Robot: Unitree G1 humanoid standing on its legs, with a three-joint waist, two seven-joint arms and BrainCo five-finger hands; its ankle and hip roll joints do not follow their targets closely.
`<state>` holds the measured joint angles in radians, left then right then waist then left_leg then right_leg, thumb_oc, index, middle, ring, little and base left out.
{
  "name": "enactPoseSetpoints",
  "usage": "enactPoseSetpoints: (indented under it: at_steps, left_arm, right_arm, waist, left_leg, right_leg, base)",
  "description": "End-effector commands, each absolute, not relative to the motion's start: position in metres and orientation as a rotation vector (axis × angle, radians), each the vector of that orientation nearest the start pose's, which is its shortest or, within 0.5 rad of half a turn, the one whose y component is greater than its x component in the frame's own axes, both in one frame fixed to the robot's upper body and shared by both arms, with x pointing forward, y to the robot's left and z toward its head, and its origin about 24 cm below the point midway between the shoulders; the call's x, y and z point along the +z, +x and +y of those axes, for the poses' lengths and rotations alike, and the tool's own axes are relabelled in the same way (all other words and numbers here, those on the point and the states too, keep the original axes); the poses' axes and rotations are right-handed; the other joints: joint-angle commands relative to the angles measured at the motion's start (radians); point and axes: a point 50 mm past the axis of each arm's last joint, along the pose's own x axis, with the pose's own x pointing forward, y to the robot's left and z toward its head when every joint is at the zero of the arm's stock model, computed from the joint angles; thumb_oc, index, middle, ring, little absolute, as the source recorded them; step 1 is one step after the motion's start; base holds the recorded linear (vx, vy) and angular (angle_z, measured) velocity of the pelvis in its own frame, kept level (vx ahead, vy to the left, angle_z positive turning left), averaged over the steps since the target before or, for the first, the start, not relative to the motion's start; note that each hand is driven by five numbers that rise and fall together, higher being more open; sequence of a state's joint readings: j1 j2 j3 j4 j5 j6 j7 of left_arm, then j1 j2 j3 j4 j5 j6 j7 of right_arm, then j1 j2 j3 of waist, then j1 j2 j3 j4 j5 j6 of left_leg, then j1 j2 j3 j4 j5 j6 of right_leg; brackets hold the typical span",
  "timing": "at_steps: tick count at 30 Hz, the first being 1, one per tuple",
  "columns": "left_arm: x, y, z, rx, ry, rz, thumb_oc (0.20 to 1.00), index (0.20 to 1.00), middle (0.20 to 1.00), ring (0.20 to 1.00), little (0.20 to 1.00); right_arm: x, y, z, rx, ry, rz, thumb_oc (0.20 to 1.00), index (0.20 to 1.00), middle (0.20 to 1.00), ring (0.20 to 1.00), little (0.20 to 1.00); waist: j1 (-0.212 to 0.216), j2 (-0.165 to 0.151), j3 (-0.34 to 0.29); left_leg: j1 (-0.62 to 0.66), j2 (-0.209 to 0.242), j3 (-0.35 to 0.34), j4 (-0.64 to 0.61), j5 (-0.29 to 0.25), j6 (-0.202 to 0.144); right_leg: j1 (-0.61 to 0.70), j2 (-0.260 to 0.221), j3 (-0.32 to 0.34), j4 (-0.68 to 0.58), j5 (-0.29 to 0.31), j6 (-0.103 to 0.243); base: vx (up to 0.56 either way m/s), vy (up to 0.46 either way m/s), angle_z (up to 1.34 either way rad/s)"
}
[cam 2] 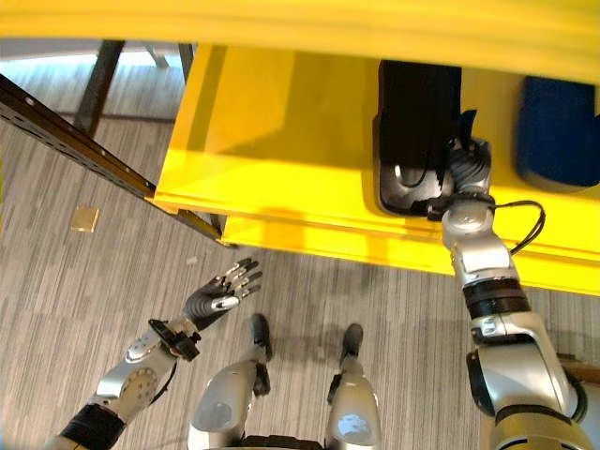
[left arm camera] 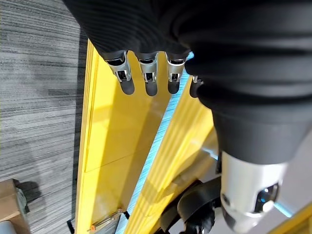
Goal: Move parts from the plastic box to the shelf.
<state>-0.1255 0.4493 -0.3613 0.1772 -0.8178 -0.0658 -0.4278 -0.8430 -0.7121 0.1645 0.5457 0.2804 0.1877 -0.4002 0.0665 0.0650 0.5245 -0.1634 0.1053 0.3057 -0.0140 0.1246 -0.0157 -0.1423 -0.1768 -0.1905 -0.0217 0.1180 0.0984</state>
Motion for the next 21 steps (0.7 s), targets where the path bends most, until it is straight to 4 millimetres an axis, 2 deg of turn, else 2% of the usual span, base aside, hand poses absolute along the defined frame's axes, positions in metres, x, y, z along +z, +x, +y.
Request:
enactPoseSetpoints:
  at_steps: [1,6,14,21]
  left_arm:
    - [0.039,0.246,0.143,-0.680,-0.395,0.071,1.000,1.000,1.000,1.000,1.000]
    - [0.047,0.247,0.140,-0.681,-0.415,0.040,1.000,1.000,1.000,1.000,1.000]
    - [0.050,0.242,0.133,-0.692,-0.408,0.056,1.000,1.000,1.000,1.000,1.000]
    - [0.048,0.240,0.135,-0.687,-0.388,0.085,1.000,1.000,1.000,1.000,1.000]
  right_arm:
    - [0.294,0.365,-0.266,-0.510,-0.454,-0.452,0.200,0.200,0.200,0.200,0.200]
    - [0.305,0.370,-0.265,-0.548,-0.375,-0.411,0.200,0.200,0.200,0.200,0.200]
    - [0.312,0.374,-0.280,-0.642,-0.389,-0.370,0.200,0.200,0.200,0.200,0.200]
    - [0.328,0.369,-0.292,-0.743,-0.399,-0.389,0.200,0.200,0.200,0.200,0.200]
  waist:
    - [0.026,-0.012,-0.054]
    - [0.035,-0.002,-0.005]
    - [0.056,0.005,-0.004]
    - [0.063,-0.005,-0.004]
  left_leg:
    - [-0.042,0.020,-0.111,0.113,-0.089,-0.030]
    - [-0.083,0.013,-0.124,0.132,-0.089,-0.027]
    - [-0.170,0.008,-0.142,0.156,-0.086,-0.022]
    - [-0.210,0.010,-0.150,0.158,-0.080,-0.022]
  right_leg:
    - [-0.026,-0.028,-0.002,0.191,-0.141,0.005]
    - [-0.080,-0.029,0.002,0.246,-0.162,-0.004]
    - [-0.175,-0.020,0.006,0.305,-0.179,-0.015]
    - [-0.218,-0.002,0.012,0.325,-0.187,-0.024]
  base:
    - [-0.07,-0.001,-0.01]
    - [-0.04,-0.012,0.01]
    - [0.00,-0.041,0.07]
    - [0.03,-0.059,0.03]
